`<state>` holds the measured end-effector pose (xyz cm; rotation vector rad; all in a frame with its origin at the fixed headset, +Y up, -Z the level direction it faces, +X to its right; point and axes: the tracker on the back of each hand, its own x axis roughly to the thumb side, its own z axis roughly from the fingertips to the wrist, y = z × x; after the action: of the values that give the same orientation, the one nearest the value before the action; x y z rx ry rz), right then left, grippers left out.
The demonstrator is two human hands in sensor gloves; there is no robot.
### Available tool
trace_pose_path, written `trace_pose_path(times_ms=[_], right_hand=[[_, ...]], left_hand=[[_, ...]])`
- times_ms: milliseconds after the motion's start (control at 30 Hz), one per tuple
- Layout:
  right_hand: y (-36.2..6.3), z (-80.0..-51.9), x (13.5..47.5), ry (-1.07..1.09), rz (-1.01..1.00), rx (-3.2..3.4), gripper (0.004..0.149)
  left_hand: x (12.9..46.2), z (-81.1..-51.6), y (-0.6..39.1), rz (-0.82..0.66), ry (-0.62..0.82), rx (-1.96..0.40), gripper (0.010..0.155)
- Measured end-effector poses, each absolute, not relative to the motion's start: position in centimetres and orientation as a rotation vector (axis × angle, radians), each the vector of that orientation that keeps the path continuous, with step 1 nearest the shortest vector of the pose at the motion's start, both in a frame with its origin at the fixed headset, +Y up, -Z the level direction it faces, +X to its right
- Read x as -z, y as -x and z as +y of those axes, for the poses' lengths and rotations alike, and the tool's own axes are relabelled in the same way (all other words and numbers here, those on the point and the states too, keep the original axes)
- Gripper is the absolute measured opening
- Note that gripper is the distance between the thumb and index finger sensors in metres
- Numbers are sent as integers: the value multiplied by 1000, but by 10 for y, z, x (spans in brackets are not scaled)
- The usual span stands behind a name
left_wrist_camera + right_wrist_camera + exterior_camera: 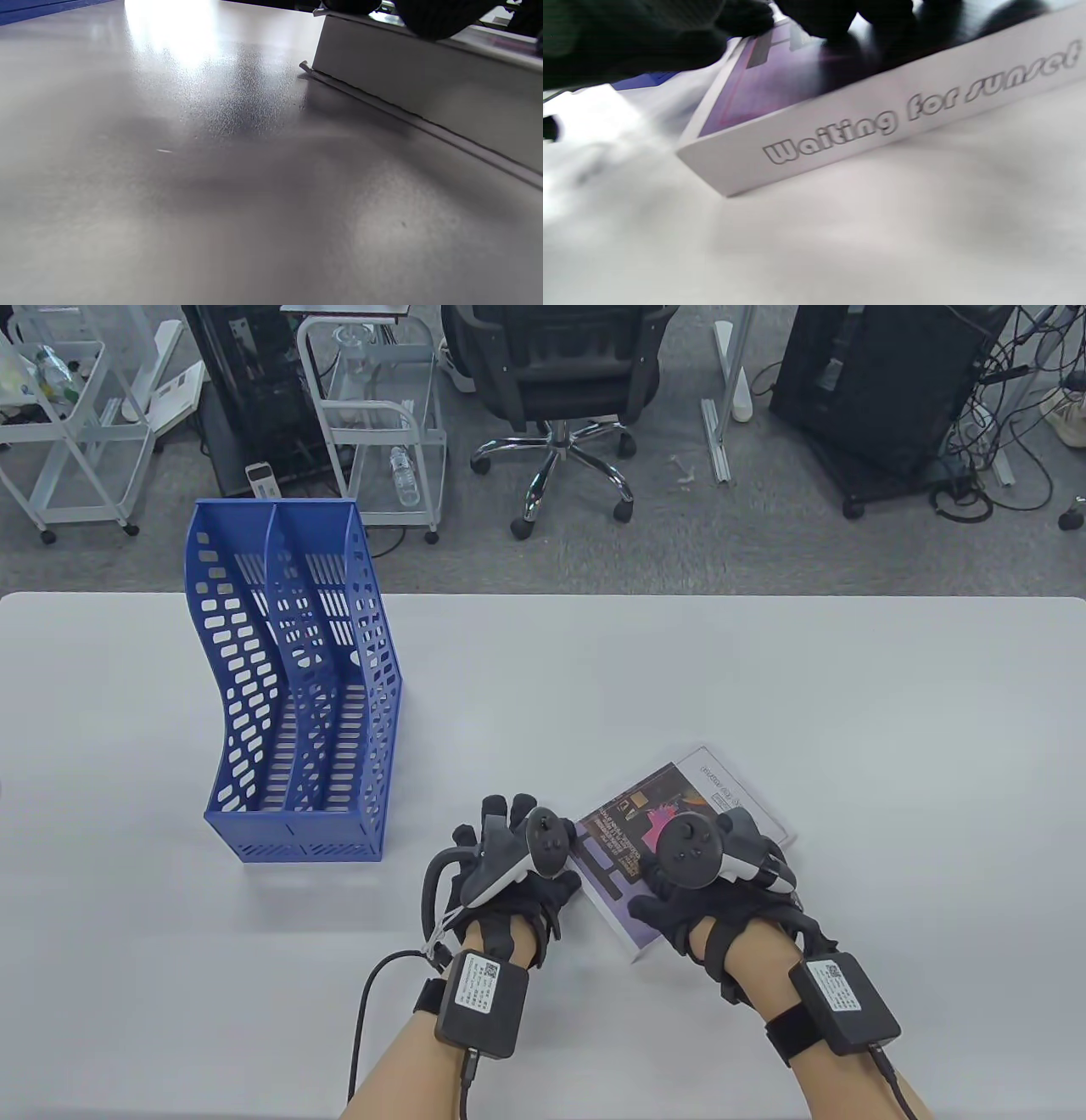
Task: Insert the book into the document holder
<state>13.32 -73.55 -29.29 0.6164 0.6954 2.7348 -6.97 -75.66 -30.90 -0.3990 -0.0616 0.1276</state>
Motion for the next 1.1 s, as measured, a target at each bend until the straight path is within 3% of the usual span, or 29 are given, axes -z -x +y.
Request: trace_pose_path(times_ms=[267, 400, 500, 667, 767, 867, 933, 1100], right_hand=[[-110, -734, 282, -725, 676, -2824, 74], [-109, -737, 280, -704, 712, -2814, 76], [-119, -726, 288, -708, 572, -2800, 71], [-159, -725, 315, -571, 246, -2792, 72], [-182, -738, 329, -434, 247, -2801, 73], [-200, -757, 337, -359, 392, -2810, 74], [-205, -763, 337, -366, 480, -2789, 74], [-203, -762, 336, -339, 497, -2764, 75]], left_hand=[[313, -760, 73, -3, 290, -67, 74], [306, -745, 72, -76, 248, -174, 72], [291, -721, 65, -181, 220, -200, 68], [257, -703, 47, -314, 488, -174, 67], [242, -713, 35, -402, 674, -229, 68], [230, -731, 20, -501, 863, -277, 69], [227, -739, 15, -496, 899, -254, 71], [234, -747, 16, -472, 828, -232, 73]])
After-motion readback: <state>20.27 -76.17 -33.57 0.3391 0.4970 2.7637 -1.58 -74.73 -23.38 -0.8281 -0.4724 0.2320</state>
